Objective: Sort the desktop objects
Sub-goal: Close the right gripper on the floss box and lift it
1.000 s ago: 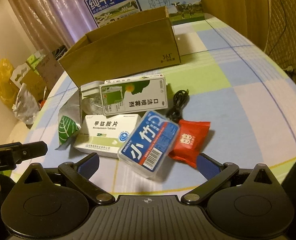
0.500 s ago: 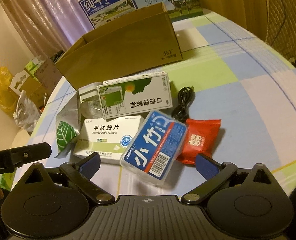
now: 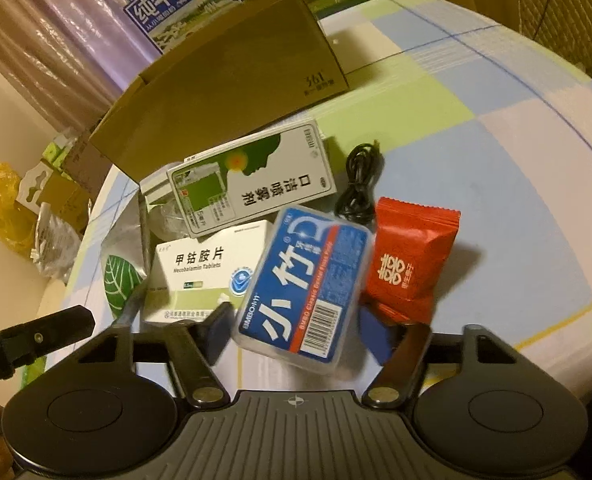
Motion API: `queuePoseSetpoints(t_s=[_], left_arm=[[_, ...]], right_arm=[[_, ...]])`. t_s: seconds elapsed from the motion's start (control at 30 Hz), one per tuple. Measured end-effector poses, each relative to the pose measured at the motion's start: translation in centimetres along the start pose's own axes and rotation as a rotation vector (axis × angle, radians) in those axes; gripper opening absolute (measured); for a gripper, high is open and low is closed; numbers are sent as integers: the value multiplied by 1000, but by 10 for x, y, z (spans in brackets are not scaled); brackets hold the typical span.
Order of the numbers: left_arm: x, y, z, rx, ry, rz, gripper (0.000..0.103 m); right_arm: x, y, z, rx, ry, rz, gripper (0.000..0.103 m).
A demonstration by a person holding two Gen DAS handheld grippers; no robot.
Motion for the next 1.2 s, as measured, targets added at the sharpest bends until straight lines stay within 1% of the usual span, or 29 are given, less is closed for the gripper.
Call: queuePoseSetpoints(t_s=[0.07,0.2,0.3,0.4,0.53,0.57,0.67,0.83,1.0,1.2], left_arm=[[-2,0,0,0,4,-2,102],[-6,-1,-1,-2,12,-21,102],[-10,-1,-2,-4,17,-57,102],[-14,-2,-5,-9,41,-116,102],[-25,-3,-7,-16,90,-227,102],[-27,-3,-9,-6,109,-247,102],[-29,0,-15,26,143,-261,102],[-28,8,-30,93,187,-256,102],[-25,11,-40,129,200,-274,102],[-11,9,-44,145,216,-239,102]], right_arm=[[-3,-1,3,5,10,8,56],[-7,-3,7,7,52,58,55],[-10,-7,9,-1,96,102,55],[-12,-12,10,-4,129,146,55],[-11,-14,9,1,126,169,55],[-10,-14,7,7,126,180,55],[-6,-11,1,30,119,200,56],[-1,-10,-4,37,134,251,56],[14,-1,-10,81,90,344,55],[24,9,-13,143,11,397,55]])
Point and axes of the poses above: each gripper's, at about its wrist camera, not at the fingertips, and z roughly against the way its jaws point, x to its left, y to its underside, the point moved 1 cm from there along -z, roughly the way its jaws point, and after that the axes turned 6 degrees about -y, right-handed, at the moved point
